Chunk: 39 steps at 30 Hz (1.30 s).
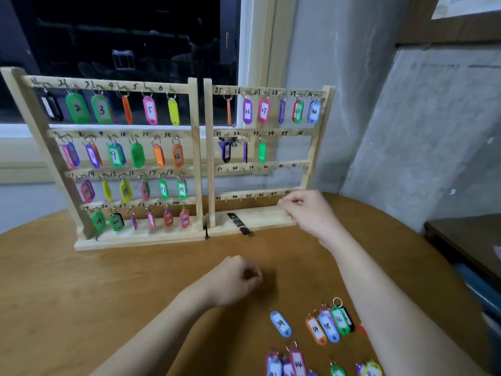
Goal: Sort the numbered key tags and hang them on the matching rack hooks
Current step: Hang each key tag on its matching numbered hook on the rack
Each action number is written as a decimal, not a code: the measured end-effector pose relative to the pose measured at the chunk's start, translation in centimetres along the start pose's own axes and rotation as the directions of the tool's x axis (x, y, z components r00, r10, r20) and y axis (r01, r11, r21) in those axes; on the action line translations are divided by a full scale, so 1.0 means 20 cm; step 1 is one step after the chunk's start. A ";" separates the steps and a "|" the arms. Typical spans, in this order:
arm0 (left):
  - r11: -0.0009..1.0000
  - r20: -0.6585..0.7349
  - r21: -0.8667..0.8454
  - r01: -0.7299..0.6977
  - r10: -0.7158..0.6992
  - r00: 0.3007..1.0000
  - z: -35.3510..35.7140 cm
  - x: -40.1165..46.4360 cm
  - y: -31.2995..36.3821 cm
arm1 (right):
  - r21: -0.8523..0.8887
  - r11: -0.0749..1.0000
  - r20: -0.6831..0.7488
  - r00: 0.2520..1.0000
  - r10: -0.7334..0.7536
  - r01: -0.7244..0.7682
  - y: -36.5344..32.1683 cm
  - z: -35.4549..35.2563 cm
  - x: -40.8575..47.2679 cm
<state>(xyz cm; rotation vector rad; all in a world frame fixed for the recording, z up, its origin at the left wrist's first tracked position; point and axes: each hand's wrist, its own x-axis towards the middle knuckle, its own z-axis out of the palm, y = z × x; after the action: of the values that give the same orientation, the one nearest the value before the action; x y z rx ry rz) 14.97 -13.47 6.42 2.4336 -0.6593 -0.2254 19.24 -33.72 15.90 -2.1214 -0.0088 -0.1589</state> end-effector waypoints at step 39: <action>0.998 -0.124 -0.055 -0.009 0.002 0.992 0.16 -0.10 0.13 | -0.320 0.947 -0.041 0.999 0.025 -0.036 0.50 -0.02 -0.71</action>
<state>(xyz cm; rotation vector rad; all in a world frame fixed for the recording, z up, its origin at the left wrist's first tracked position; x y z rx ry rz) 11.24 -15.93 5.49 2.3709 -0.5966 -0.0878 5.89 -38.64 5.98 -2.4424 0.0765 -0.1912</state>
